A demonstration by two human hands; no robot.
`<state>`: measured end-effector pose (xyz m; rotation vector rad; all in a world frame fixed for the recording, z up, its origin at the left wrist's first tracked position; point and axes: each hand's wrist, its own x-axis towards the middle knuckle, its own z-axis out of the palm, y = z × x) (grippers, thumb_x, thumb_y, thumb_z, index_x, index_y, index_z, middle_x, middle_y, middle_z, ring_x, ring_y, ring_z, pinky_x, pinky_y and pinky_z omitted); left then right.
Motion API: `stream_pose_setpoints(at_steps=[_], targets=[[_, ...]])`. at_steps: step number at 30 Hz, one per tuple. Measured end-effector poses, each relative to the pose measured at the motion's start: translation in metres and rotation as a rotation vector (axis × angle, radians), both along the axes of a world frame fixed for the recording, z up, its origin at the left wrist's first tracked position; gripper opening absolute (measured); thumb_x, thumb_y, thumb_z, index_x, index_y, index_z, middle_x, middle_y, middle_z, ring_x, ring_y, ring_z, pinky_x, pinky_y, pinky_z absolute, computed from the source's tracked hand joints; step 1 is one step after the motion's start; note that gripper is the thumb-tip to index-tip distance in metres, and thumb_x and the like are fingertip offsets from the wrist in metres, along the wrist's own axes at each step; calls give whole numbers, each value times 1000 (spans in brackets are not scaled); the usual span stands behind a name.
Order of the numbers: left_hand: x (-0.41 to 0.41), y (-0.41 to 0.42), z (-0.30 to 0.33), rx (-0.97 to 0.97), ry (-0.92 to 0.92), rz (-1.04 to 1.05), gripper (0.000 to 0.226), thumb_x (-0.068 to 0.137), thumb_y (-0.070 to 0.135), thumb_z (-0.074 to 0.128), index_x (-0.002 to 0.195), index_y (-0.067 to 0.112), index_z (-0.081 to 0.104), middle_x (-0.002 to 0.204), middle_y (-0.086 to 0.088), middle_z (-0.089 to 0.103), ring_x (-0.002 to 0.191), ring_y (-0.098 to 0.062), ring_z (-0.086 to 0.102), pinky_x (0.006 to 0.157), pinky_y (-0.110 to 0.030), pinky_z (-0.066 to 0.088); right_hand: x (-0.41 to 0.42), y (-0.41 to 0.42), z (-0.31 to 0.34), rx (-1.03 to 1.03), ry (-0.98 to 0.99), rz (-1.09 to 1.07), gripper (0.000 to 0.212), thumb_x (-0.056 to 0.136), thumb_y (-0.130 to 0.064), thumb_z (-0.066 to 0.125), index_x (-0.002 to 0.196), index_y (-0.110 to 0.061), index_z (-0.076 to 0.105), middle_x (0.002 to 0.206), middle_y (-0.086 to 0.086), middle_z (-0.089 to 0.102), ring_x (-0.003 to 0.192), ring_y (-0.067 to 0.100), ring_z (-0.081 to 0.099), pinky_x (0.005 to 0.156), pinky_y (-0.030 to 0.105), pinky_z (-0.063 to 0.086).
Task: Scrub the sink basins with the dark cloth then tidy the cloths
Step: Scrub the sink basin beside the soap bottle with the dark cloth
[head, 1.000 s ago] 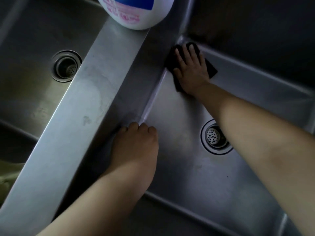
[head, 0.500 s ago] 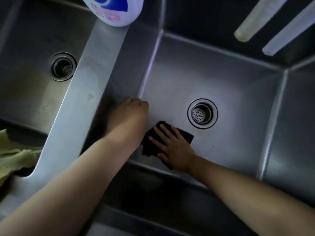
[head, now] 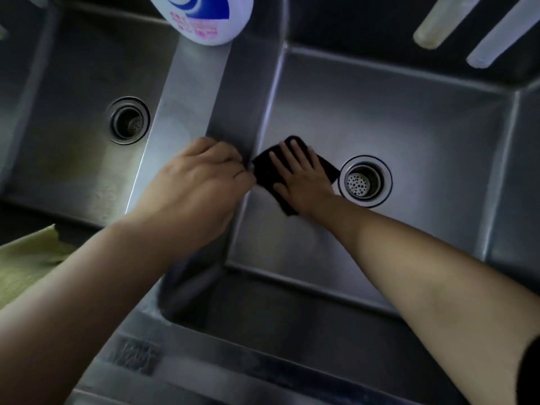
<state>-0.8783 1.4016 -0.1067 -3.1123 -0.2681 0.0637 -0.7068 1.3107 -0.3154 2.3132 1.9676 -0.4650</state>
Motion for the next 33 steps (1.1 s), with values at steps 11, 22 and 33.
stream_pose_setpoints(at_steps=[11, 22, 33], targets=[[-1, 6, -1, -32, 14, -14, 23, 77, 18, 55, 94, 21, 70, 88, 5, 70, 97, -25, 59, 88, -34, 36, -102, -51, -7, 49, 30, 303, 69, 89, -48, 41, 147, -11, 29, 154, 19, 22, 143, 37, 14, 115, 54, 2], [1, -1, -1, 30, 38, -31, 18, 77, 14, 53, 85, 17, 69, 83, 1, 69, 91, -28, 61, 85, -36, 40, -52, -127, 2, 41, 124, 598, 52, 90, -37, 46, 142, -28, 40, 151, 6, 34, 140, 28, 30, 116, 47, 11], [49, -47, -39, 73, 224, -112, 28, 65, 6, 38, 65, 14, 65, 59, -3, 59, 71, -28, 61, 62, -31, 45, 78, -256, 9, 2, -25, 517, 72, 84, -54, 43, 147, -27, 23, 158, 7, 14, 146, 27, 2, 116, 47, 5]])
